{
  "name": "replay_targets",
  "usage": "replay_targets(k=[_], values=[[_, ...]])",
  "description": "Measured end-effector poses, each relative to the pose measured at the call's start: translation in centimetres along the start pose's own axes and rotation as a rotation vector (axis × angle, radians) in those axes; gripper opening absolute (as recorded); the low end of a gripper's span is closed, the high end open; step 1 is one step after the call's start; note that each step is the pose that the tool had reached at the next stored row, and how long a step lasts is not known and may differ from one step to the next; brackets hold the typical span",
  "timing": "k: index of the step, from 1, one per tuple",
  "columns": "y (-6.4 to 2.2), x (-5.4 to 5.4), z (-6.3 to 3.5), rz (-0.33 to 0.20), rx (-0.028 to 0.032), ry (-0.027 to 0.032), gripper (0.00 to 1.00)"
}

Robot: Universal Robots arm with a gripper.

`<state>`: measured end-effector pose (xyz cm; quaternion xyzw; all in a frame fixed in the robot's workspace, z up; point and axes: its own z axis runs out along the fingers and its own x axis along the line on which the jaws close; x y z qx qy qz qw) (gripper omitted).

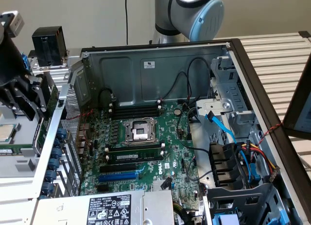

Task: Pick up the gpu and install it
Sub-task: 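Pick up the gpu and move the gpu toward the slot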

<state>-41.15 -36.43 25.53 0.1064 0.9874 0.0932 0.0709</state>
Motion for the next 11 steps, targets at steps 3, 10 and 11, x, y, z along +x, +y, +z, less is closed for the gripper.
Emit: replay_targets(k=[3, 10, 11], values=[[-0.1, 0.07, 0.09, 0.0, -0.0008, -0.0008, 0.51], [-0.3, 0.29, 0.88, -0.003, 0.003, -0.0103, 0.51], [-0.31, 0.3, 0.95, -0.004, 0.0074, -0.0113, 0.51]])
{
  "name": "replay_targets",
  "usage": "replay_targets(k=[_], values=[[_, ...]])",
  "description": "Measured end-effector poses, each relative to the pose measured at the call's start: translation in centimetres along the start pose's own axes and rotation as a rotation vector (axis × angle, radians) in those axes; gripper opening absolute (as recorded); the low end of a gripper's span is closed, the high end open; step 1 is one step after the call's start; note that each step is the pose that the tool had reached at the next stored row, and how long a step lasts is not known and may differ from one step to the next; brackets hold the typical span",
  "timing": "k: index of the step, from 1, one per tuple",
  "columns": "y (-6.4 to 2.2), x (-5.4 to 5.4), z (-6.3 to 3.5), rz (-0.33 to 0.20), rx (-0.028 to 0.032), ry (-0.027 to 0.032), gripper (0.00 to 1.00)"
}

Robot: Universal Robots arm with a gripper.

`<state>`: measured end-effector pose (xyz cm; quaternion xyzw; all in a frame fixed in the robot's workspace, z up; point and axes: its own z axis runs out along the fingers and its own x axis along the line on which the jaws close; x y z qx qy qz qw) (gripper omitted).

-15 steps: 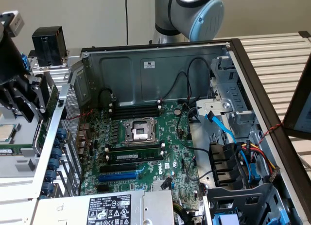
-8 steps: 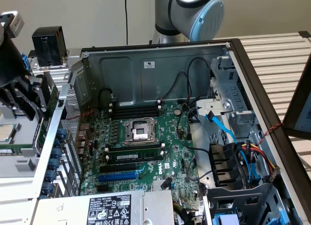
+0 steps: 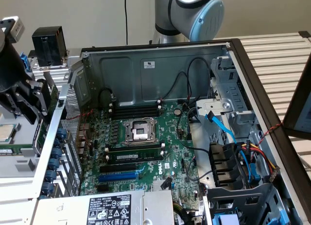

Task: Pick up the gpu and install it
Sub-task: 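Pick up the gpu and move the gpu toward the slot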

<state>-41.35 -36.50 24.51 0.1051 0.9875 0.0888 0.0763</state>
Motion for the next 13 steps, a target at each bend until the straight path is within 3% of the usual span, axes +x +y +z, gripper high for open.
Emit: replay_targets(k=[1, 2, 13], values=[[-0.01, 0.0, 0.02, -0.001, 0.0046, -0.0008, 0.51], [-0.02, 0.0, 0.04, -0.001, 0.0054, -0.0009, 0.51], [0.1, 0.3, 1.27, -0.003, 0.0072, -0.0141, 0.51]])
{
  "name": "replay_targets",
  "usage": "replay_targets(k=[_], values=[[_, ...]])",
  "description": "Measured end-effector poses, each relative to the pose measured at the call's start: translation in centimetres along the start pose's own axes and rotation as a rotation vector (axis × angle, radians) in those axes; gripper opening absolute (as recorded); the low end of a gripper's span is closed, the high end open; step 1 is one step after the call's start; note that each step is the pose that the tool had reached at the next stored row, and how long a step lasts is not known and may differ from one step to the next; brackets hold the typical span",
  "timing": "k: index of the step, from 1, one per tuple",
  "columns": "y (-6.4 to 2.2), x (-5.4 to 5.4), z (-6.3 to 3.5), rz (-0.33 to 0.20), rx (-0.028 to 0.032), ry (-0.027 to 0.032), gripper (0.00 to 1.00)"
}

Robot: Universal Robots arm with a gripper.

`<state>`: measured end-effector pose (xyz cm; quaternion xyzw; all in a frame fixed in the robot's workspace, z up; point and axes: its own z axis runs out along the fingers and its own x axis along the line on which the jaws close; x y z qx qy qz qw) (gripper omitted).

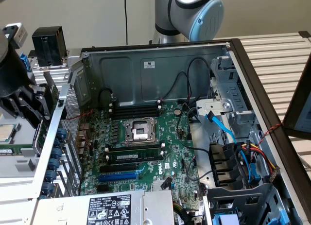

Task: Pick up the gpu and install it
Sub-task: 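Pick up the gpu and move the gpu toward the slot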

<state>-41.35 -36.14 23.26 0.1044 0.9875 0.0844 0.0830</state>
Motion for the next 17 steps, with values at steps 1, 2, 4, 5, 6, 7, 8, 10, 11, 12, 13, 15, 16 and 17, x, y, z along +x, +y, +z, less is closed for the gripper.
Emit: replay_targets(k=[1, 2, 4, 5, 6, 7, 8, 10, 11, 12, 13, 15, 16, 17], values=[[0.0, 0.01, 0.09, 0.0, 0.0014, -0.0011, 0.51], [0.01, 0.02, 0.12, -0.001, 0.0026, -0.0012, 0.51], [0.07, 0.05, 0.19, -0.001, 0.0041, -0.0018, 0.51], [0.12, 0.06, 0.21, -0.001, 0.0049, -0.002, 0.51], [0.22, 0.09, 0.27, -0.001, 0.006, -0.0022, 0.51], [0.34, 0.13, 0.33, -0.001, 0.0078, -0.0025, 0.51], [0.45, 0.16, 0.41, -0.002, 0.0094, -0.003, 0.51], [0.57, 0.21, 0.54, -0.002, 0.0109, -0.0035, 0.51], [0.55, 0.21, 0.58, -0.002, 0.0109, -0.0036, 0.51], [0.54, 0.22, 0.66, -0.002, 0.011, -0.0035, 0.51], [0.52, 0.24, 0.75, -0.002, 0.0111, -0.0038, 0.51], [0.51, 0.27, 0.9, -0.002, 0.011, -0.0045, 0.51], [0.54, 0.29, 0.95, -0.001, 0.0112, -0.0046, 0.51], [0.57, 0.3, 0.98, 0.0, 0.0113, -0.0048, 0.49]])
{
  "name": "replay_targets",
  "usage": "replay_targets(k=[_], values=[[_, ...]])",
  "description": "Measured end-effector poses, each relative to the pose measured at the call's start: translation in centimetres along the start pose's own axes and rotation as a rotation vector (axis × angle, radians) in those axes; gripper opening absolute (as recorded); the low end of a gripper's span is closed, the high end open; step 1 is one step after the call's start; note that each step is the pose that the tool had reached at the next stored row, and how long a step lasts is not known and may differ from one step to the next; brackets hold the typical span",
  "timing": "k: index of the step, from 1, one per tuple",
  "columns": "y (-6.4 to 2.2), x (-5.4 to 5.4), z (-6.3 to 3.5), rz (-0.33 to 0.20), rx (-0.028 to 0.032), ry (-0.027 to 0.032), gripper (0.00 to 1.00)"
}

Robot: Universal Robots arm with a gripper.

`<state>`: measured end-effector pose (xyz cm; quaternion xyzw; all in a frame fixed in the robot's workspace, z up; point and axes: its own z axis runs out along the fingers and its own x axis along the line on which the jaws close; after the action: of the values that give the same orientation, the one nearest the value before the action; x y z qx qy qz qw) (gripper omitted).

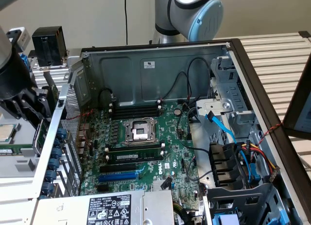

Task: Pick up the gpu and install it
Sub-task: 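Pick up the gpu and move the gpu toward the slot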

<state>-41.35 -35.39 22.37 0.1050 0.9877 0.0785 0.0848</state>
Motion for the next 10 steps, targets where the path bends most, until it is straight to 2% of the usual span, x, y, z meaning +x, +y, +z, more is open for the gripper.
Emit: replay_targets(k=[2, 3, 6, 10], values=[[0.05, 0.02, 0.05, 0.002, 0.0005, -0.0005, 0.49], [0.04, 0.02, 0.05, 0.002, 0.0009, -0.0005, 0.41], [0.06, -0.04, 0.07, 0.001, 0.0035, -0.001, 0.41], [0.09, -0.06, 0.12, -0.001, 0.0166, -0.0038, 0.41]])
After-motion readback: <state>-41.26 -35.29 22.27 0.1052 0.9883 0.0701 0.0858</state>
